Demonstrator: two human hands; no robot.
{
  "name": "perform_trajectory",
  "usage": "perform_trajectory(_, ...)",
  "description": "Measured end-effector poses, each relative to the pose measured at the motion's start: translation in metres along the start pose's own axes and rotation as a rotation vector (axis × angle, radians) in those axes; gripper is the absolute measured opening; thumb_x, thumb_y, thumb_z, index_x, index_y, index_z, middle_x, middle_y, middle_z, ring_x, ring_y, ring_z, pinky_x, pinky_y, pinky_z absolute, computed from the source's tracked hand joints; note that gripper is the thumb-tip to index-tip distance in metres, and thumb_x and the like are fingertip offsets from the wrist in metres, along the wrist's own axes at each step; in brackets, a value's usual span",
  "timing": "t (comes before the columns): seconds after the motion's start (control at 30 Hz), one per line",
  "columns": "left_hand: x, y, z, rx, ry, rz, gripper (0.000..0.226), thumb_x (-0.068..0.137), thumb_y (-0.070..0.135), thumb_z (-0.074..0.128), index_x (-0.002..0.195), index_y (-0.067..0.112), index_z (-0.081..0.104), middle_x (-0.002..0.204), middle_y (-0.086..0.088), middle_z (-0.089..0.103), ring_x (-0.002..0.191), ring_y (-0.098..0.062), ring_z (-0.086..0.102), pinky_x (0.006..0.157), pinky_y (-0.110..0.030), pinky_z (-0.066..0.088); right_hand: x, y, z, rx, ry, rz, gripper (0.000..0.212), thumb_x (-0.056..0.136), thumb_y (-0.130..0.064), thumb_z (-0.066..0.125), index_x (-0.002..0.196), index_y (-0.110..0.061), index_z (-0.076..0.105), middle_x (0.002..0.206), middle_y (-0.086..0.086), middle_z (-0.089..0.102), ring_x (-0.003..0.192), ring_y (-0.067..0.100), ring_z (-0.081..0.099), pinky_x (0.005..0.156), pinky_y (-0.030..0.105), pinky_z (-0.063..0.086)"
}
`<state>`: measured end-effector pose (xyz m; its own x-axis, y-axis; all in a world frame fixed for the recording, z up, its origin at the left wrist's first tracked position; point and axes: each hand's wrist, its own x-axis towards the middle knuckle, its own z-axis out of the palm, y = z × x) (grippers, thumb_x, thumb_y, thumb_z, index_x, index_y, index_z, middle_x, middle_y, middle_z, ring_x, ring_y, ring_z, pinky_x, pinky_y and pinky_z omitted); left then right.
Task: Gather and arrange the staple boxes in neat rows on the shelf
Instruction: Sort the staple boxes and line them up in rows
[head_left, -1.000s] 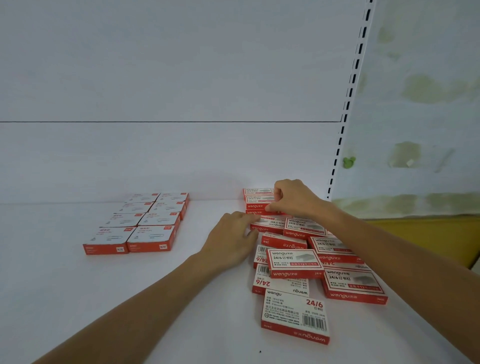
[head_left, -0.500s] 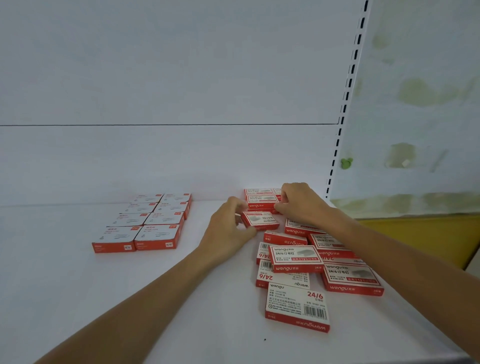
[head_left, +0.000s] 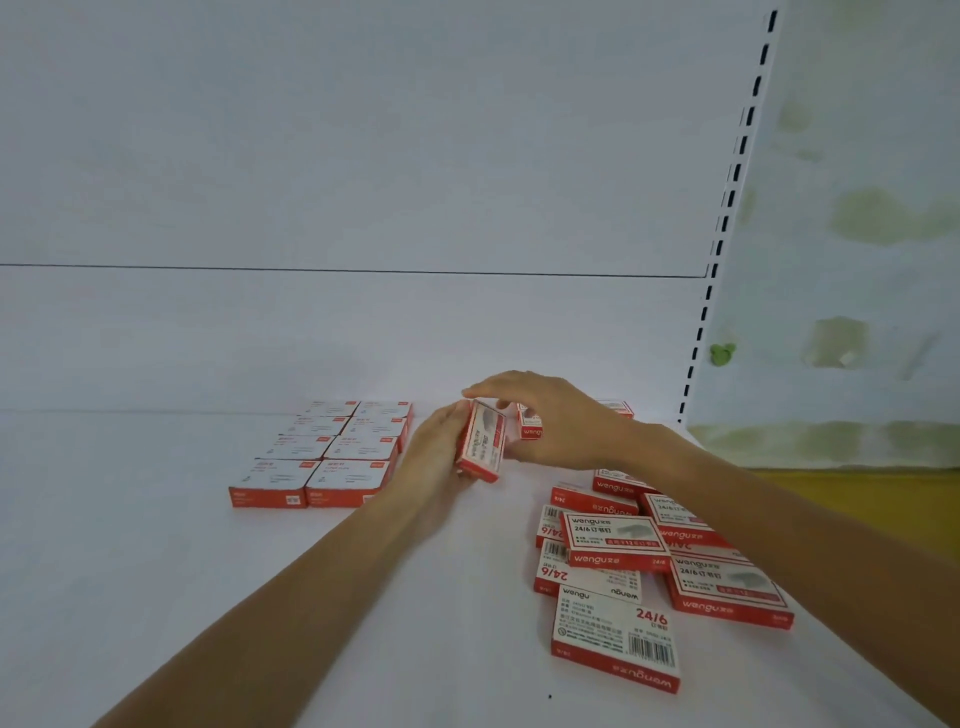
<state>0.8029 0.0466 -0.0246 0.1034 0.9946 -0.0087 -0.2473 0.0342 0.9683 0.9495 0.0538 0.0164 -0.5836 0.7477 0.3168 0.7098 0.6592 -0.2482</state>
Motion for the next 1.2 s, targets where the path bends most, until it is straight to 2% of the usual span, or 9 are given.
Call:
perform_trajectory(0.1,-0.003,0.002,0.002,0.081,-0.024,0.001,0.032,0.098,0.032,0.04,0.1,0.009,0.061,0.077,-0.005,0.066,0.071,-0.017,0.061,0.051,-0.023,0.042,-0.001,-0.003,0.001,0.005,0.018,-0.039,0.061,0.078,-0.018,0.07,0.134,-0.025,0.046,0.135,-0.006,0.051,0.121,0.007,0.046,0.103,0.019,0.03)
perform_trajectory(0.27,-0.008,0.002,0.007,0.039,0.013,-0.04,0.033,0.098,0.031,0.038,0.089,0.007,0.059,0.076,-0.009,0.065,0.064,-0.016,0.06,0.056,-0.025,0.05,-0.01,0.004,0.003,0.013,0.09,-0.019,0.059,0.072,-0.028,0.078,0.126,-0.022,0.056,0.121,-0.01,0.061,0.1,-0.006,0.05,0.084,0.0,0.032)
perform_trajectory(0.37,-0.009,0.001,0.013,-0.119,0.038,-0.022,0.03,0.099,0.028,0.034,0.092,0.006,0.054,0.086,-0.013,0.065,0.076,-0.018,0.062,0.069,-0.029,0.056,-0.017,0.011,0.002,0.006,0.194,0.04,0.052,0.071,-0.03,0.078,0.118,-0.016,0.061,0.113,-0.003,0.064,0.09,0.001,0.053,0.081,0.009,0.042)
perform_trajectory(0.47,-0.013,-0.005,0.017,0.246,0.12,0.213,0.016,0.098,0.026,0.036,0.094,0.021,0.051,0.096,-0.001,0.063,0.085,-0.01,0.06,0.082,-0.029,0.05,-0.026,0.017,-0.001,0.019,0.33,0.158,0.049,0.07,-0.027,0.08,0.113,-0.013,0.063,0.107,0.002,0.064,0.084,0.009,0.055,0.082,0.025,0.05)
perform_trajectory(0.57,-0.022,-0.008,0.018,0.462,0.074,0.378,0.018,0.097,0.022,0.04,0.111,0.025,0.051,0.107,0.01,0.058,0.094,-0.003,0.055,0.086,-0.023,0.041,-0.034,0.023,-0.005,0.01,0.381,0.25,0.047,0.072,-0.03,0.076,0.114,-0.015,0.061,0.108,0.0,0.062,0.088,0.012,0.057,0.083,0.03,0.051)
perform_trajectory(0.63,-0.027,-0.007,0.023,0.54,0.013,0.418,0.031,0.096,0.02,0.043,0.126,0.024,0.047,0.119,0.01,0.054,0.101,-0.004,0.053,0.085,-0.017,0.04,-0.037,0.025,-0.01,-0.002,0.413,0.273,0.049,0.072,-0.032,0.076,0.115,-0.015,0.061,0.108,0.0,0.061,0.088,0.011,0.058,0.084,0.031,0.051)
perform_trajectory(0.73,-0.031,-0.005,0.032,0.627,-0.034,0.458,0.039,0.095,0.019,0.045,0.133,0.028,0.042,0.116,0.016,0.049,0.096,0.001,0.05,0.072,-0.003,0.037,-0.04,0.027,-0.014,0.005,0.435,0.282,0.049,0.072,-0.028,0.077,0.115,-0.012,0.061,0.108,0.004,0.061,0.087,0.012,0.057,0.086,0.029,0.051)
perform_trajectory(1.03,-0.028,0.004,0.049,0.755,-0.154,0.447,0.047,0.093,0.022,0.049,0.136,0.034,0.035,0.115,0.015,0.043,0.104,-0.004,0.046,0.072,-0.008,0.037,-0.052,0.033,-0.031,-0.016,0.444,0.314,0.054,0.076,-0.028,0.073,0.125,-0.015,0.056,0.117,0.004,0.06,0.087,0.007,0.054,0.083,0.016,0.045)
perform_trajectory(1.2,-0.026,0.002,0.058,0.769,-0.153,0.434,0.038,0.094,0.023,0.047,0.131,0.03,0.041,0.112,0.012,0.045,0.097,-0.001,0.046,0.063,-0.003,0.034,-0.054,0.043,-0.032,-0.016,0.424,0.357,0.049,0.078,-0.029,0.072,0.122,-0.015,0.058,0.117,0.004,0.061,0.09,0.009,0.053,0.089,0.024,0.048)
